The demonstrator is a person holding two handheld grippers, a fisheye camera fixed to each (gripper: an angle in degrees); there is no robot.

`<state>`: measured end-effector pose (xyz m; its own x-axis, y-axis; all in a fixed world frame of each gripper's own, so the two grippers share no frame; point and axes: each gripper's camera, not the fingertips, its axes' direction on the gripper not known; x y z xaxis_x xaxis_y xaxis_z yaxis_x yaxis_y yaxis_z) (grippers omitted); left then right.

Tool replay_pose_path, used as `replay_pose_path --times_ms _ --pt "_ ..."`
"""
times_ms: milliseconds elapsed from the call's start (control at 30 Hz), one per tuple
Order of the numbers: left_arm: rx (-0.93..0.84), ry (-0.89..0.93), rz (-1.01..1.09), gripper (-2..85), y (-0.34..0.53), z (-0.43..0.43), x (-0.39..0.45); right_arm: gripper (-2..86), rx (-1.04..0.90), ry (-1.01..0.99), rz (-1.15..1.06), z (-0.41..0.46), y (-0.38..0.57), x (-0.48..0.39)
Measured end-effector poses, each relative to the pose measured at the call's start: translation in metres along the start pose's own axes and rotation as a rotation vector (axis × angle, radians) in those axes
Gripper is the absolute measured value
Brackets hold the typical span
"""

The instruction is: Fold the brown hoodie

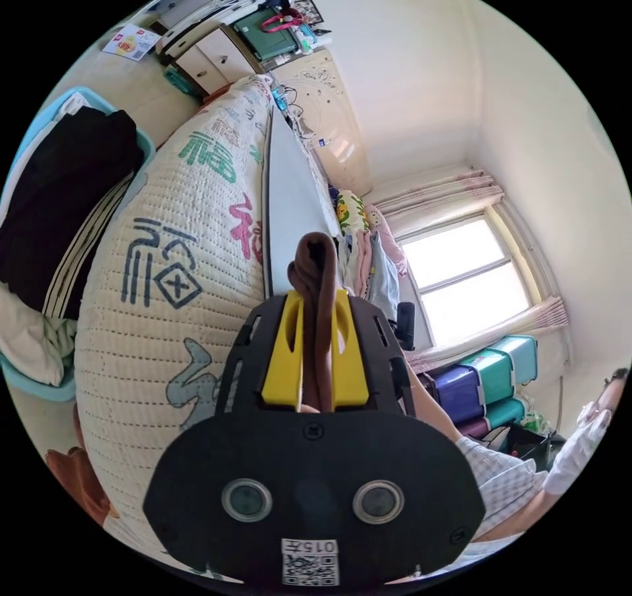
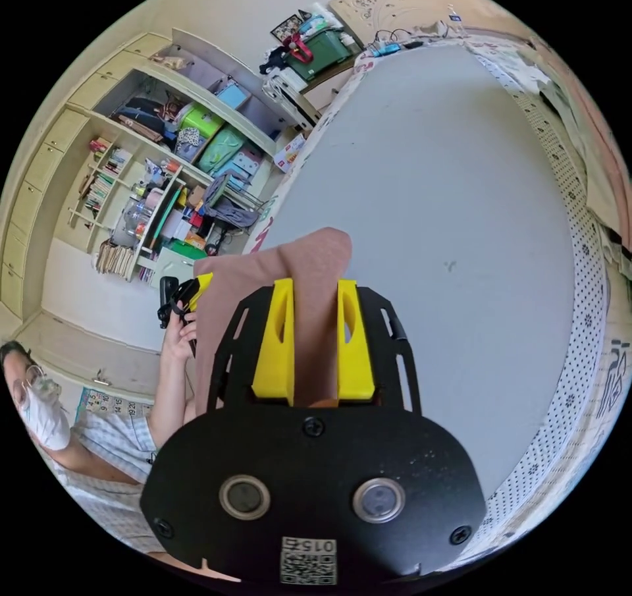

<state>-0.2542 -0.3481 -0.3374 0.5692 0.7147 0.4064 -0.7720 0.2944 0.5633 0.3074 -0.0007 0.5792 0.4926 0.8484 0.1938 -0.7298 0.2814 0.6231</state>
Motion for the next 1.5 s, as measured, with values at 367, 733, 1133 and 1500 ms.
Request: replay_pose_path --times_ms 367,733,1133,1500 --pt "0.088 0.208 0.497 5.6 0.092 -0.027 0.149 8.3 0.494 -0.116 -0.327 -0.153 0.179 -0.079" --pt "-0.074 0.343 0.855 5.6 0.2 0.075 0.36 8.3 0.857 0.029 -0.476 -0.377 0.379 -0.085" --pt "-0.38 0.284 0.602 5.8 0.184 0.385 0.319 9.1 0.517 0.455 -0.111 -0.424 0.339 0.063" --pt "-0.702 -0.352 0.637 6.0 0.155 0.577 0.203 2.1 0.169 0.662 0.164 -0.247 0.265 0.233"
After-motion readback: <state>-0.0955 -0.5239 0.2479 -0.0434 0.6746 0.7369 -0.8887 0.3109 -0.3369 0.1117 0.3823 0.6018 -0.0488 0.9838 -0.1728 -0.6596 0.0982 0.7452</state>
